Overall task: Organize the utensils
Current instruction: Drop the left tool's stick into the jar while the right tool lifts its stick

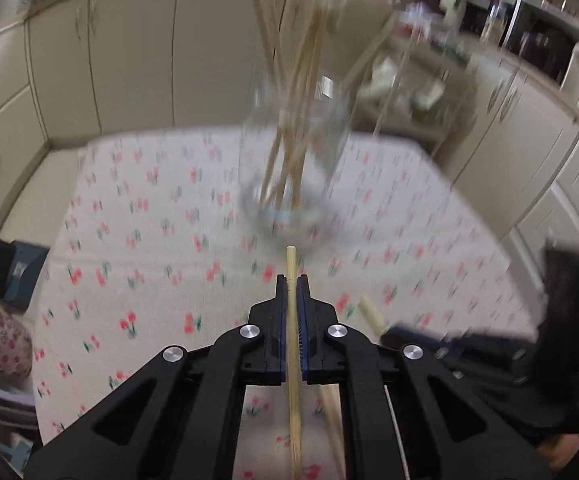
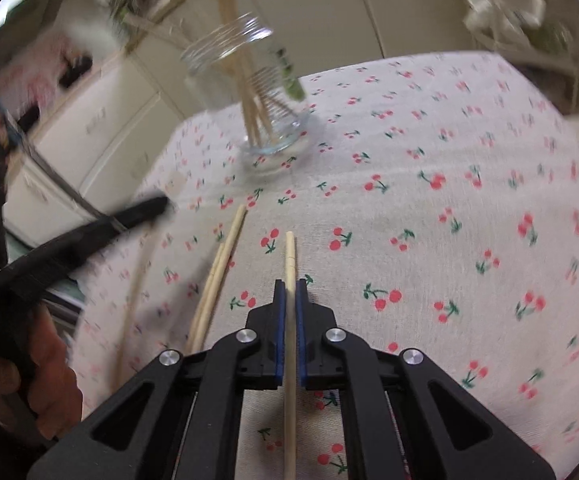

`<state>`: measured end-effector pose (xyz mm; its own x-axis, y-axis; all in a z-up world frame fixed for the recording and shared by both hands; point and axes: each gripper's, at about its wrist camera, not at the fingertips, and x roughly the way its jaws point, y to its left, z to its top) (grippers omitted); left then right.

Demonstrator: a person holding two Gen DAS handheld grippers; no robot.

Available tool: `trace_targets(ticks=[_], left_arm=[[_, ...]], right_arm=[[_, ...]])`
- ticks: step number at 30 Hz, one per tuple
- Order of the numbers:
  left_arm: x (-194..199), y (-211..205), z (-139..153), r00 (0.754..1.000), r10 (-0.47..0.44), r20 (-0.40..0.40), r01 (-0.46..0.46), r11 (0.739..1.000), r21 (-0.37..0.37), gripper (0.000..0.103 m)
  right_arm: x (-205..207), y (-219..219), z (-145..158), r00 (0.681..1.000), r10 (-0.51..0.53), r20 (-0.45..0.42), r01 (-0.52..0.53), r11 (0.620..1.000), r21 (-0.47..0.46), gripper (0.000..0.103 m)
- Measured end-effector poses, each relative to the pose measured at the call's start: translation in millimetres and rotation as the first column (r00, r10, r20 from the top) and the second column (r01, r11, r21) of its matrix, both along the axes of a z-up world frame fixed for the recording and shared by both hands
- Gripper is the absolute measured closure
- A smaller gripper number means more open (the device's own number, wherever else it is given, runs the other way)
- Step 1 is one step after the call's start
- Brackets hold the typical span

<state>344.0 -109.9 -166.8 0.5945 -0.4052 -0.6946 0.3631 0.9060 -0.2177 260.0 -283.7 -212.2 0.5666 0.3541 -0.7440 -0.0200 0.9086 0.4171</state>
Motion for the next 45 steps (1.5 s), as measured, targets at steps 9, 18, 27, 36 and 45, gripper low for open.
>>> trace_targets(ticks=[9, 18, 27, 36, 45], left_arm=[[16, 7, 93, 0.930, 0.138, 0.341, -0.059, 0.971, -0.232, 0.098], [50, 5, 137, 0.826, 0.343, 0.447, -0.167, 0.907, -0.388, 0.098], [81, -14, 150, 0.739, 0.423, 0.524, -0.218, 0.887, -0.407, 0.098], [94, -34, 135, 0.683, 0.438, 0.585, -0.251, 0.892, -0.375, 0.098], [101, -48, 108, 0.678, 0.410, 0.610, -0.269, 0.911, -0.313, 0.098]], right_arm=[[-1, -3, -2, 0.999, -0.031, 0.008, 0.031, 0.998, 0.058, 0.097], [-2, -6, -5, 0.999, -0.037, 0.009, 0.036, 0.995, 0.092, 0.097], [-4, -7, -5, 0.999, -0.039, 0.010, 0.038, 0.994, 0.098, 0.097], [-4, -9, -5, 0.999, -0.044, 0.015, 0.043, 0.993, 0.110, 0.097], [-9, -20, 1, 0.995, -0.079, 0.054, 0.069, 0.984, 0.165, 0.097]])
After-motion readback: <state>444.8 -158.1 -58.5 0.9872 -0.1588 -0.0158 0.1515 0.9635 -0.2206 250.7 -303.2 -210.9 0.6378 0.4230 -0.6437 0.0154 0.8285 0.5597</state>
